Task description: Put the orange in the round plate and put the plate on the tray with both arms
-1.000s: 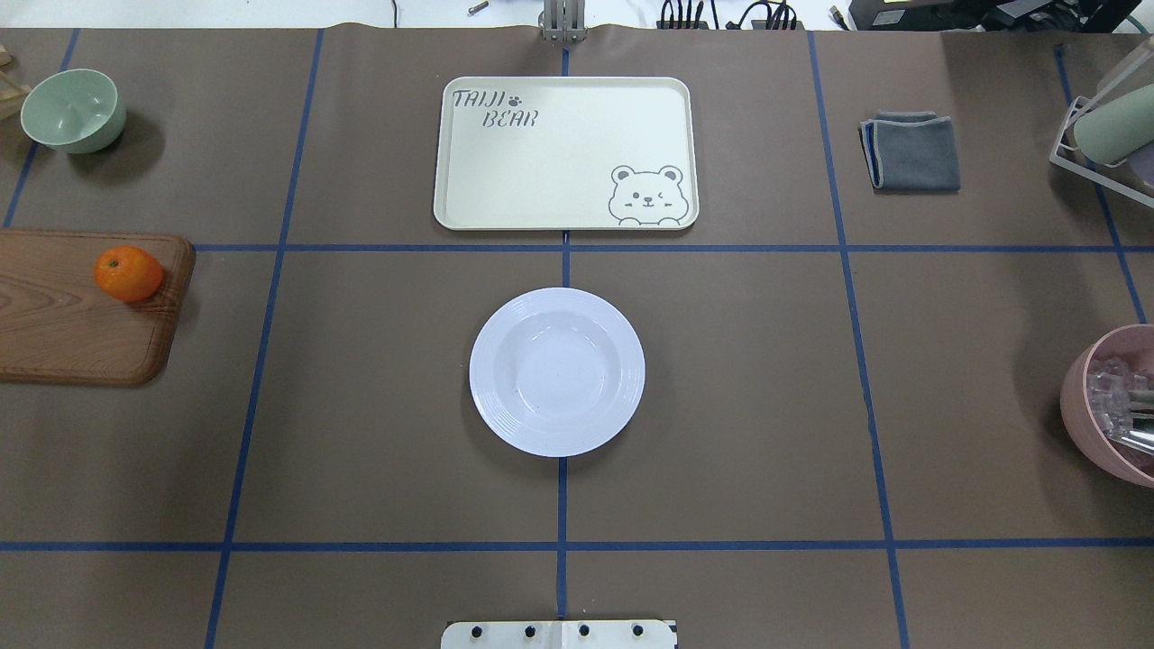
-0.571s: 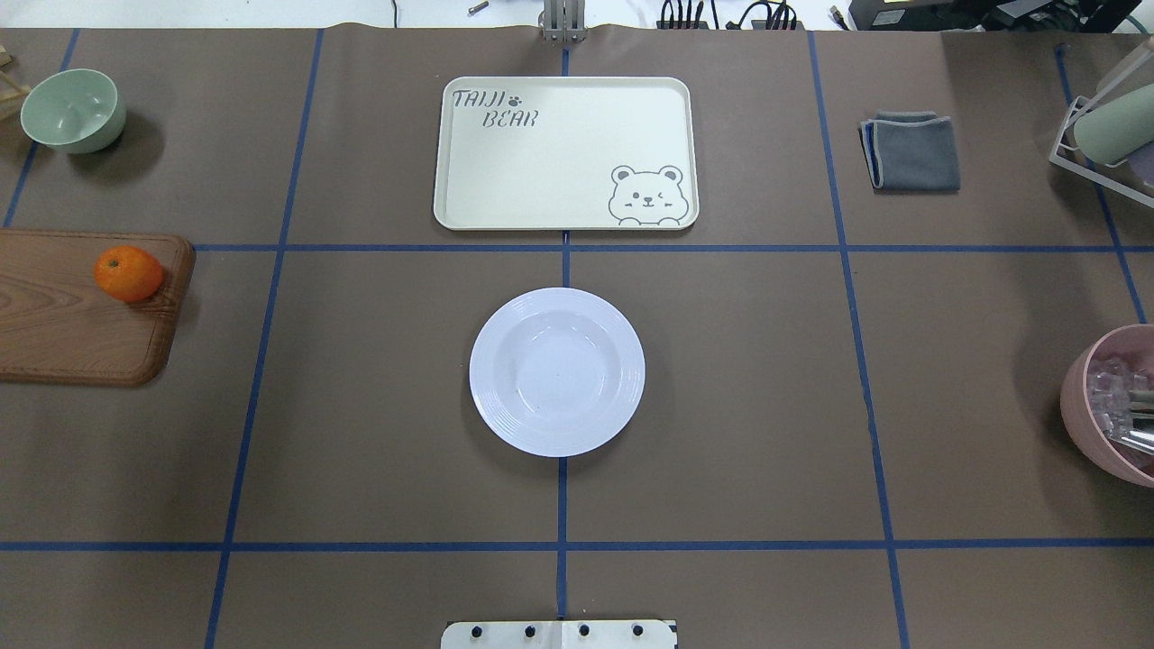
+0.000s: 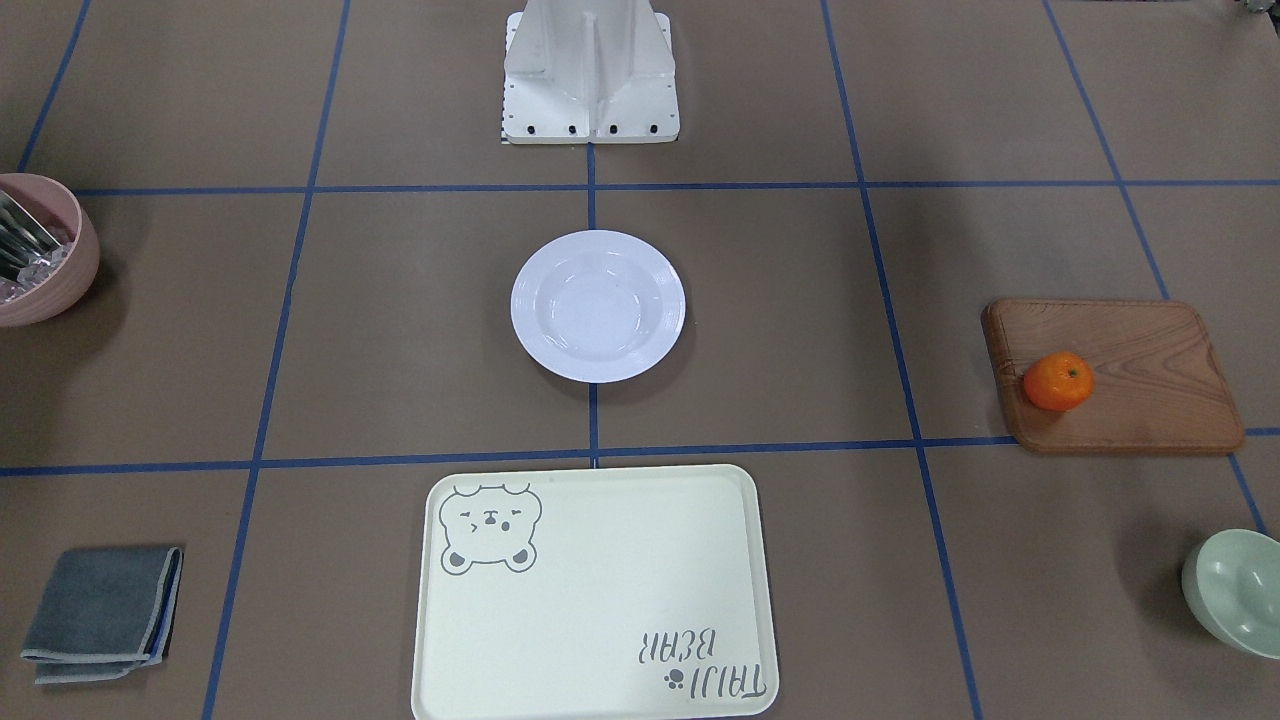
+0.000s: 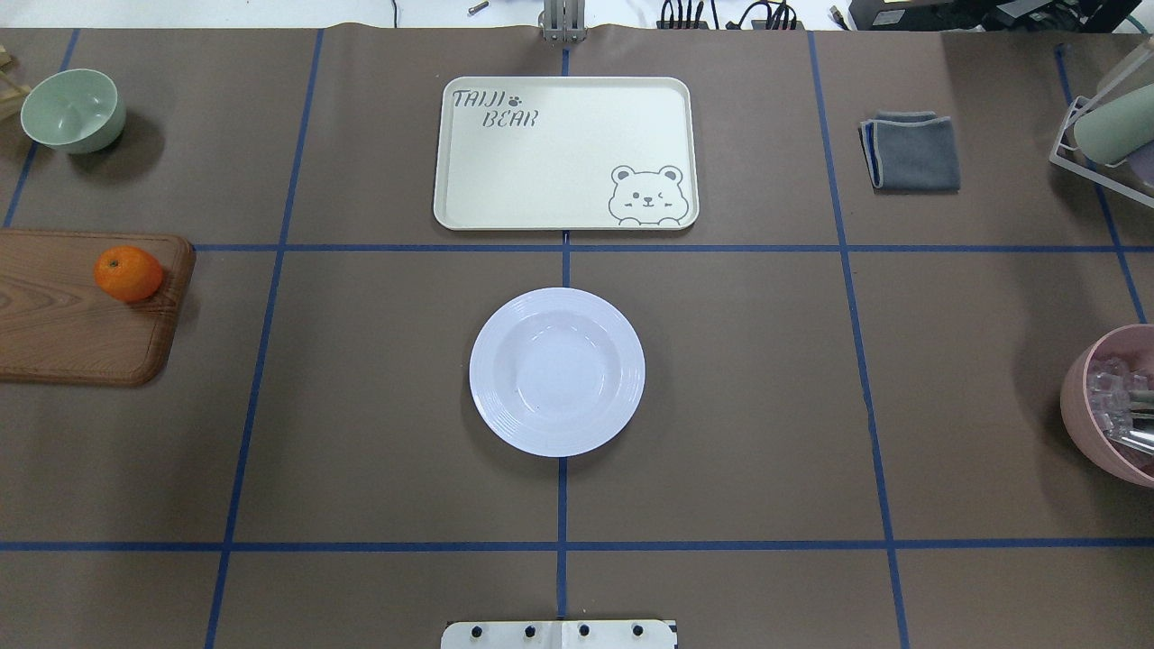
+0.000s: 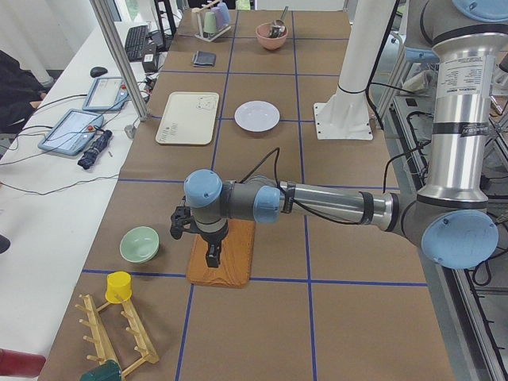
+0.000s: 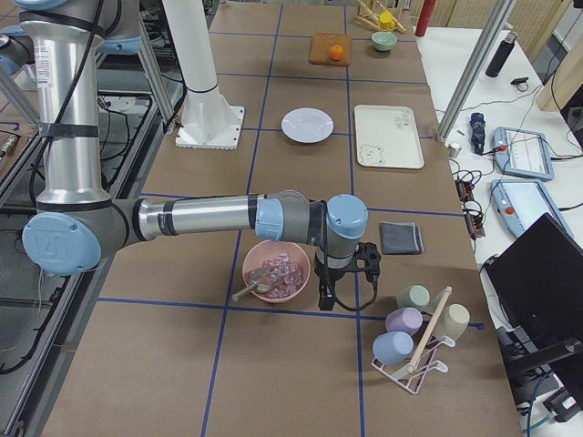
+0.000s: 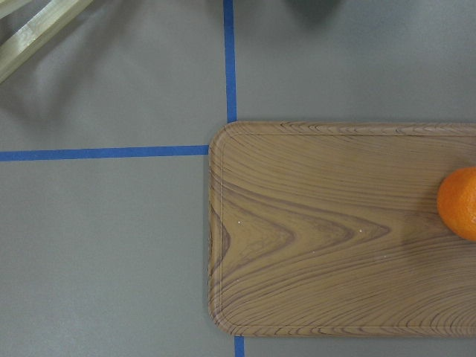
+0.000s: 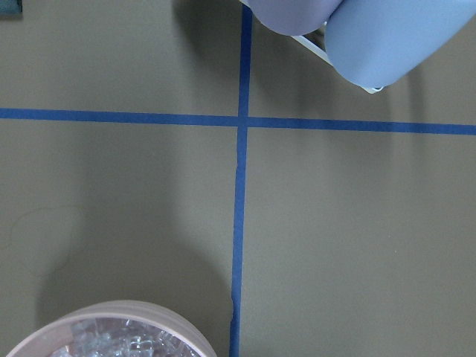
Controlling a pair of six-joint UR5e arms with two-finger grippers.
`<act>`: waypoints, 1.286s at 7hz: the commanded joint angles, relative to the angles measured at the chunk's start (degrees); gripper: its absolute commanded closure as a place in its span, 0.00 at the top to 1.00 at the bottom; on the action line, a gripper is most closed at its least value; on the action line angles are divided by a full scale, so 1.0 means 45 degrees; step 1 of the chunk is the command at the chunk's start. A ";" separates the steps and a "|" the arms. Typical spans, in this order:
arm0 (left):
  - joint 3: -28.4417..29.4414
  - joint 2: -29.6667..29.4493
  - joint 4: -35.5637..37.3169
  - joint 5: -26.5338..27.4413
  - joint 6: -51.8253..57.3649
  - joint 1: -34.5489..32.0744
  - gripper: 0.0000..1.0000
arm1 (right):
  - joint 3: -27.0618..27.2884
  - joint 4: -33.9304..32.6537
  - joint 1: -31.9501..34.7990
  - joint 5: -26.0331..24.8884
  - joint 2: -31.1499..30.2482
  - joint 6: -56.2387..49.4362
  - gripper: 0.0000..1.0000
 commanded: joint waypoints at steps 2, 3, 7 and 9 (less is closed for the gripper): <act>0.0027 -0.0004 0.0000 -0.0006 0.0000 0.0000 0.99 | -0.0025 0.0009 -0.0014 0.0030 0.0008 0.0000 1.00; 0.0028 -0.0004 0.0000 0.0013 0.0000 0.0000 0.99 | -0.0006 0.0009 -0.0014 0.0030 0.0008 0.0019 1.00; -0.0496 -0.0547 0.0039 0.0032 -0.0020 0.0078 0.99 | 0.0189 0.0009 -0.0014 -0.0047 0.0145 0.0000 1.00; -0.0481 -0.1172 -0.0175 0.0033 -0.0832 0.1303 0.99 | 0.0325 0.0009 -0.0034 0.0009 0.0300 0.0000 1.00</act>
